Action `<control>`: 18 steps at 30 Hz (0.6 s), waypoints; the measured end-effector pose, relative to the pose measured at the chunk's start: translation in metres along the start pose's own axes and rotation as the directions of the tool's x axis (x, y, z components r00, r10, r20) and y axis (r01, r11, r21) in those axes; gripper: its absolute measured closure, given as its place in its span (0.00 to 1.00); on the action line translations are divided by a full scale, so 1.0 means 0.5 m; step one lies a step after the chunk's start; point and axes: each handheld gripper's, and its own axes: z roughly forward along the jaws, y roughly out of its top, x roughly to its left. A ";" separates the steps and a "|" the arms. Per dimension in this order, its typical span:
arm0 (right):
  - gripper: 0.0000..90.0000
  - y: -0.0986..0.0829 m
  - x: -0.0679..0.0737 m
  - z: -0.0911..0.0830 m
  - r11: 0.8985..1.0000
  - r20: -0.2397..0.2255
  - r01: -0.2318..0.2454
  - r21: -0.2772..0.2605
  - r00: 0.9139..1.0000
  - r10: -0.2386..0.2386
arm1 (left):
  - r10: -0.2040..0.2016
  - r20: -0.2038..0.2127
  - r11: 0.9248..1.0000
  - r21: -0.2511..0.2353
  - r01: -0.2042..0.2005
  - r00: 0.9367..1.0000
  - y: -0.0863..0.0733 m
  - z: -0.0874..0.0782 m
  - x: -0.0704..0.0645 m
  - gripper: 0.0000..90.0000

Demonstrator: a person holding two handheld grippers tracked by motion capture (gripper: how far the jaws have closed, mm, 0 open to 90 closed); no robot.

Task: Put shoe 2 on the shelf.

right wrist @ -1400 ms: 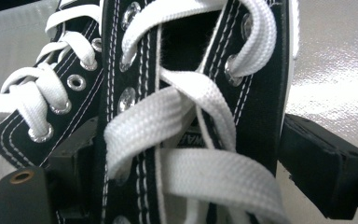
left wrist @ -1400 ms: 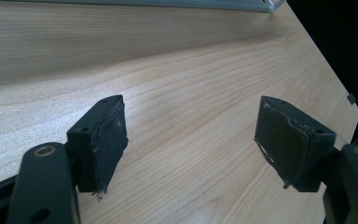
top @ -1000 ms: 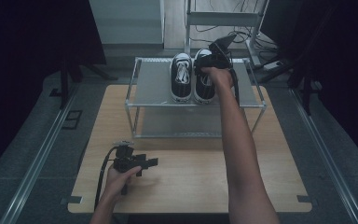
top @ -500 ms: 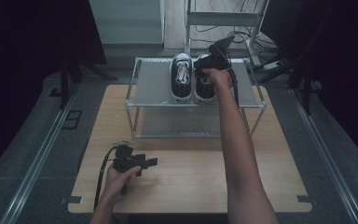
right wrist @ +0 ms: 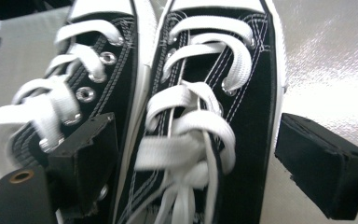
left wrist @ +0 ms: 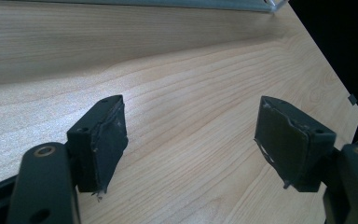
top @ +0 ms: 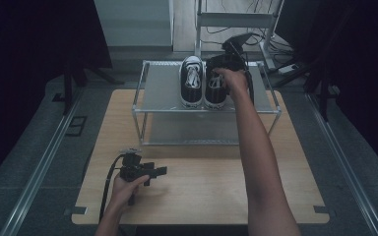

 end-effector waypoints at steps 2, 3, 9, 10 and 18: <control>0.15 -0.005 -0.002 -0.013 1.000 -0.030 0.013 -0.021 0.999 -0.014 | 0.000 0.000 1.000 0.001 0.000 1.000 0.000 0.001 0.000 0.28; 0.16 -0.008 -0.004 -0.021 0.999 -0.045 0.019 -0.036 0.999 -0.020 | 0.002 -0.003 1.000 0.002 -0.002 1.000 0.000 0.001 0.001 0.28; 0.20 -0.044 -0.017 -0.065 0.991 -0.138 0.086 -0.106 0.985 -0.101 | 0.001 -0.012 1.000 0.001 -0.001 1.000 0.001 -0.003 0.003 0.28; 0.20 -0.054 -0.023 -0.073 0.988 -0.151 0.099 -0.122 0.982 -0.117 | -0.002 -0.010 1.000 -0.002 0.002 1.000 0.001 -0.003 0.003 0.28; 0.27 -0.127 -0.055 -0.130 0.964 -0.260 0.162 -0.211 0.941 -0.215 | 0.011 -0.018 1.000 -0.014 -0.011 1.000 -0.001 -0.014 -0.002 0.28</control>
